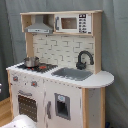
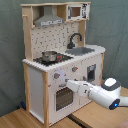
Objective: Play with the kitchen
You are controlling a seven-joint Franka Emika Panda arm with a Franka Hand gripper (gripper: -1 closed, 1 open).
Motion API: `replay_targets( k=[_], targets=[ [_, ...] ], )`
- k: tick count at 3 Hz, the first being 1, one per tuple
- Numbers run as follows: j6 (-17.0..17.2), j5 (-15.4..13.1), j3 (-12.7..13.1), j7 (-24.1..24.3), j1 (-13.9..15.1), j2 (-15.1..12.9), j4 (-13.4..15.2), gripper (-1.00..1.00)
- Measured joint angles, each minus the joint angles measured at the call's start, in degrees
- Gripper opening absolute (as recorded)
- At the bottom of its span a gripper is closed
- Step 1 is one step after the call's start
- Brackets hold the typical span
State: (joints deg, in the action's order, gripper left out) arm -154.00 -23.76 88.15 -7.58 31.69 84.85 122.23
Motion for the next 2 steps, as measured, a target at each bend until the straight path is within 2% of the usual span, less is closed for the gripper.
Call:
replay_targets(
  k=[1,2],
  targets=[
    [0.88,0.0,-0.15,-6.49,-1.97,-0.65,1.49,1.0],
    [0.35,0.04,-1.42,-11.8,-3.54,-1.32,4.17,1.0]
  ],
)
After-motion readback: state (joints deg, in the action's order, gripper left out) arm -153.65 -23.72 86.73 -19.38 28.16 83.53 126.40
